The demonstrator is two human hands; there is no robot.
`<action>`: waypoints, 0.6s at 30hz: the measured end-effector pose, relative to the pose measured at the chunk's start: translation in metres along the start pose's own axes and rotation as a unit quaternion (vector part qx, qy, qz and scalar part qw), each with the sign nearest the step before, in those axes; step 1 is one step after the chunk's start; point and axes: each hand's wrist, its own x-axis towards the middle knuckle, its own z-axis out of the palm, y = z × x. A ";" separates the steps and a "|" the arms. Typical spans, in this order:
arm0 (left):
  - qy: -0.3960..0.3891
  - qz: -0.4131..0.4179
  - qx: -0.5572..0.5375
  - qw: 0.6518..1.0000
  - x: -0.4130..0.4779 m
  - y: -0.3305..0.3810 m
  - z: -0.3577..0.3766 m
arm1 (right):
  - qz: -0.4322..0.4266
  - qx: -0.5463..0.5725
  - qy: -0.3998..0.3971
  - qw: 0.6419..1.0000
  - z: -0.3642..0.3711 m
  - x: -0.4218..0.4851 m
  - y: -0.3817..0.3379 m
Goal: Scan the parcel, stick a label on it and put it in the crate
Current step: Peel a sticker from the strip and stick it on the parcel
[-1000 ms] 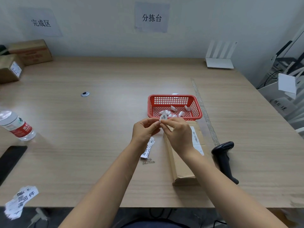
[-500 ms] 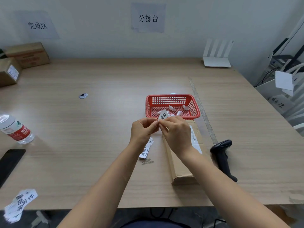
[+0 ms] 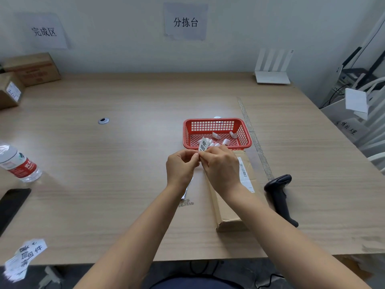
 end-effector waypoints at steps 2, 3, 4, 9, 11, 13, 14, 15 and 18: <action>-0.003 0.000 0.004 1.000 0.000 0.001 0.000 | -0.002 0.000 -0.002 1.000 0.000 -0.001 -0.001; -0.004 0.003 0.007 1.000 0.000 0.001 -0.001 | -0.003 0.001 -0.001 1.000 0.000 -0.001 -0.001; -0.005 0.007 0.010 1.000 0.000 0.001 -0.001 | -0.003 0.001 0.000 1.000 0.000 -0.001 -0.001; -0.003 0.019 0.015 1.000 0.001 0.001 -0.002 | -0.001 0.018 0.008 1.000 0.002 -0.001 -0.002; -0.011 0.019 0.011 1.000 0.001 0.000 -0.003 | 0.009 0.041 -0.001 0.999 0.004 -0.002 -0.001; -0.028 0.017 0.003 0.999 0.001 0.000 -0.005 | 0.035 0.088 -0.027 0.995 0.005 -0.001 0.002; -0.037 0.018 0.001 0.999 0.001 0.000 -0.006 | 0.054 0.125 -0.041 0.990 0.005 0.000 0.004; -0.045 0.019 0.000 0.999 0.001 -0.001 -0.007 | 0.076 0.167 -0.051 0.982 0.004 0.001 0.006; -0.056 0.023 0.002 0.998 0.000 -0.001 -0.009 | 0.153 0.289 -0.083 0.941 0.003 0.004 0.011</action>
